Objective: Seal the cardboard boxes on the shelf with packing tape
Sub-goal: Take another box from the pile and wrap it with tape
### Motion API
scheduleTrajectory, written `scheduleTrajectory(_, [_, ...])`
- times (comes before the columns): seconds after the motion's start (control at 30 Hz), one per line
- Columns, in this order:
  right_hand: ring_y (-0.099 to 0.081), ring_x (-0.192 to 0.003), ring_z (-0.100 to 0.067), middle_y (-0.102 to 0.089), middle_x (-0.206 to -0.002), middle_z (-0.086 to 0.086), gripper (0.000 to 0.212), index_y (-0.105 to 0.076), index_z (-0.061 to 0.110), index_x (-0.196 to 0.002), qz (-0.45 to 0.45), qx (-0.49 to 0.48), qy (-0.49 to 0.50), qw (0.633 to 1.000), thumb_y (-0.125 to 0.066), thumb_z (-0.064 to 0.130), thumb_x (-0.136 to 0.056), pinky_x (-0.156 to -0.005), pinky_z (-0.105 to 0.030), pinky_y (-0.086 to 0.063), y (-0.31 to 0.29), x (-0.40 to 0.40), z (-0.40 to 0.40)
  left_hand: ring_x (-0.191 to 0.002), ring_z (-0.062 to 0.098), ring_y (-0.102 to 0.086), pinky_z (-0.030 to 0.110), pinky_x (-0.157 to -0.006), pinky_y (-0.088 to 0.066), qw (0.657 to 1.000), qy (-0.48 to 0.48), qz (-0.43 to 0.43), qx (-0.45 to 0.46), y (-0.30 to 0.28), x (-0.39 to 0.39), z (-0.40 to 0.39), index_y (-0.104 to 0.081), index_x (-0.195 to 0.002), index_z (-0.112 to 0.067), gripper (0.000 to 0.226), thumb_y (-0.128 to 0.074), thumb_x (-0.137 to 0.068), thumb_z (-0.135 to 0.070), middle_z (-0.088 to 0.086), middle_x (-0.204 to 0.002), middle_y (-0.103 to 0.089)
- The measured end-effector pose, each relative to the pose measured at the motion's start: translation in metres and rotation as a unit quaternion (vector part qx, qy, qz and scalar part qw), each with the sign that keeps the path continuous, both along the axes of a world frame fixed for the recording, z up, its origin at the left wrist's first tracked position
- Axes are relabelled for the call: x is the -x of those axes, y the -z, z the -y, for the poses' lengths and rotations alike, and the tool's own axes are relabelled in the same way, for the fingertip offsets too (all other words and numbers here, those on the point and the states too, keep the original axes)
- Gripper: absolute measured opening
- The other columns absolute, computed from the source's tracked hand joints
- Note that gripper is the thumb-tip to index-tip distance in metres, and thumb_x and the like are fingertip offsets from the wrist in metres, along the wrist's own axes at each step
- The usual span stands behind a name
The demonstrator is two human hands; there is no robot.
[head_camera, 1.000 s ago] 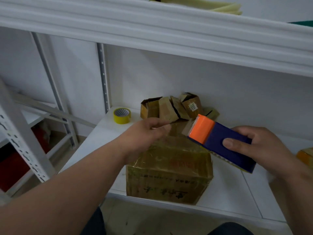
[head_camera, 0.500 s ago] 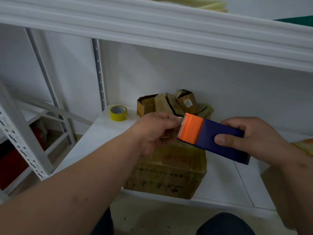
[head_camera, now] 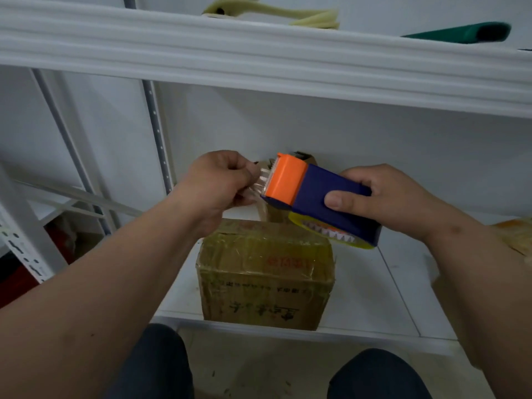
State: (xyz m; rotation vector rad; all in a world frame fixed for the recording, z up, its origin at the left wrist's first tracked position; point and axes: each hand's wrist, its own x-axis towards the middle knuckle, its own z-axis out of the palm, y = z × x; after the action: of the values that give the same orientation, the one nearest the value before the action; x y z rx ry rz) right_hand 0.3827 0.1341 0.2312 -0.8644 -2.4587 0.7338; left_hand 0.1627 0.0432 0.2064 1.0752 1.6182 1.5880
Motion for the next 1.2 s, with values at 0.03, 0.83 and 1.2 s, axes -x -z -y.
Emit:
scheduleTrajectory(0.03, [-0.065,-0.065,-0.016,-0.070,-0.076,-0.006,0.044,-0.070,0.019,-0.085,-0.003,0.009,-0.003,1.000,-0.061,0.058,-0.066,-0.058,-0.023,-0.045,0.000,-0.002,-0.002,-0.051,0.007,-0.055,0.022,-0.056,-0.054,1.000,-0.013,0.012,-0.006,0.000,0.007,0.005,-0.063,-0.079,-0.008,0.016,-0.058,-0.094,-0.005,-0.002,-0.056,-0.060])
scheduleTrajectory(0.83, [-0.071,-0.062,-0.019,-0.075,-0.072,-0.003,0.103,-0.077,0.017,-0.079,0.237,0.128,0.119,0.955,-0.058,0.096,-0.016,-0.070,-0.039,-0.054,0.008,-0.062,-0.059,-0.057,0.012,-0.040,0.025,-0.052,-0.032,0.971,-0.144,0.087,0.169,0.092,0.117,0.024,-0.064,-0.081,-0.006,0.009,-0.066,-0.090,-0.009,0.005,-0.070,-0.056])
scheduleTrajectory(1.2, [-0.071,-0.067,-0.023,-0.075,-0.071,-0.004,0.061,-0.076,0.012,-0.079,0.287,0.131,0.142,0.938,-0.071,0.067,-0.053,-0.073,-0.039,-0.056,0.024,-0.051,-0.075,-0.059,0.014,-0.040,0.026,-0.053,-0.033,0.970,-0.137,0.082,0.185,0.112,0.113,0.012,-0.063,-0.077,-0.009,0.014,-0.069,-0.089,-0.011,0.005,-0.071,-0.058])
